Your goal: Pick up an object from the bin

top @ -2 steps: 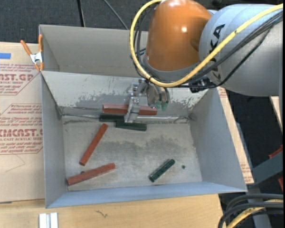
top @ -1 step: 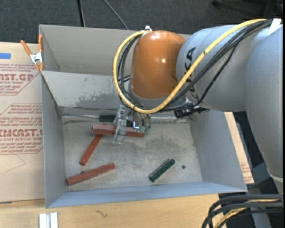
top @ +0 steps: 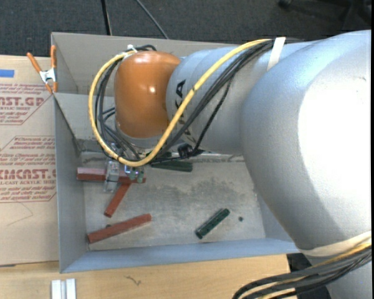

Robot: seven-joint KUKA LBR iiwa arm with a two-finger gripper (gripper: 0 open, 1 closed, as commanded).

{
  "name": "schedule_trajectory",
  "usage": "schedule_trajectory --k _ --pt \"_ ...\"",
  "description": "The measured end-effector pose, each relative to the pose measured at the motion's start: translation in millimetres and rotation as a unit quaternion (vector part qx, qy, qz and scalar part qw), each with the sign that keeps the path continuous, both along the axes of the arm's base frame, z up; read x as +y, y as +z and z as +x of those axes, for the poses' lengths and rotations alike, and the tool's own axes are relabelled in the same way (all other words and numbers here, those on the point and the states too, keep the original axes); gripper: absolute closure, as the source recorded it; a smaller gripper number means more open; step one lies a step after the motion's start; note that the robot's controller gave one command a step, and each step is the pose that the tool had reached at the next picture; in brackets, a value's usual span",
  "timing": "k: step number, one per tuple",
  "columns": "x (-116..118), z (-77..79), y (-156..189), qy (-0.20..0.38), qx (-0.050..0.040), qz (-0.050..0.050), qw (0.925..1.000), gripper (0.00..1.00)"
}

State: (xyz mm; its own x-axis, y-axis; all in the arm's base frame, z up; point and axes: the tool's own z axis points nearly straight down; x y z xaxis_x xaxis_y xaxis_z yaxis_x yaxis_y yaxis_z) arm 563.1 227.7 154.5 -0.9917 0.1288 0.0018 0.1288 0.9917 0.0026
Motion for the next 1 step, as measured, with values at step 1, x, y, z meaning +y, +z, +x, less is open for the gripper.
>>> schedule_trajectory --k 1 --pt "-7.6 22.5 138.2 -0.019 -0.0059 0.001 0.9998 1.0"
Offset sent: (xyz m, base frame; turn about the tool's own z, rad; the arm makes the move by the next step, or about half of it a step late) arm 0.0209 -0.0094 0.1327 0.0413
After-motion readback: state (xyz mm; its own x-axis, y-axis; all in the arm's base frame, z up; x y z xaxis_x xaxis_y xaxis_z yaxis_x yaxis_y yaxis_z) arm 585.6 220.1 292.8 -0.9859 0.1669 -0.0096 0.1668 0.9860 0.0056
